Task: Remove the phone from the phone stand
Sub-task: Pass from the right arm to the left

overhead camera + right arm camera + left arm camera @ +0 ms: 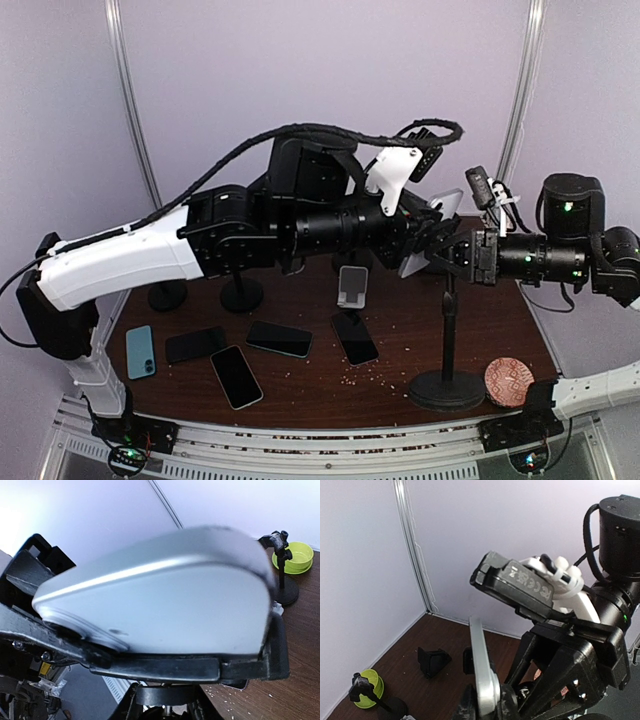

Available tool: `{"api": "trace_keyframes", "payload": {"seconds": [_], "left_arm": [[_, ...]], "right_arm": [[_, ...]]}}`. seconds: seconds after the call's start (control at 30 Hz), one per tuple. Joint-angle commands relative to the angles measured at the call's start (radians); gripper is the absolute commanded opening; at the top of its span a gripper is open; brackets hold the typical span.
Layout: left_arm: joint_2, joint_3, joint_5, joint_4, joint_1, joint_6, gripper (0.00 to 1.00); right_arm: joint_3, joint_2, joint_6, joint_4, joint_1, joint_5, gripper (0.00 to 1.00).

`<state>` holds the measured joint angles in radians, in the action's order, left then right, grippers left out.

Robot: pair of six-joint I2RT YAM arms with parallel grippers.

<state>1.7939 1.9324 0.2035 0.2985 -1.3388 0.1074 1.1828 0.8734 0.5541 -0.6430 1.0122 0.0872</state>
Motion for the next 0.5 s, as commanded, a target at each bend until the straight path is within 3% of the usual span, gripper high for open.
{"api": "trace_keyframes", "payload": {"seconds": [0.0, 0.23, 0.47], "left_arm": [[-0.077, 0.007, 0.005, -0.042, 0.009, 0.006, 0.0], [-0.082, 0.019, 0.005, -0.056, 0.01, -0.022, 0.0], [-0.097, 0.009, 0.017, -0.097, 0.007, -0.054, 0.0]], "right_arm": [[-0.016, -0.076, 0.062, 0.229, -0.092, 0.185, 0.2], [-0.078, -0.085, 0.167, 0.399, -0.212, 0.439, 0.41], [-0.07, -0.065, 0.202, 0.414, -0.279, 0.579, 0.57]]}}
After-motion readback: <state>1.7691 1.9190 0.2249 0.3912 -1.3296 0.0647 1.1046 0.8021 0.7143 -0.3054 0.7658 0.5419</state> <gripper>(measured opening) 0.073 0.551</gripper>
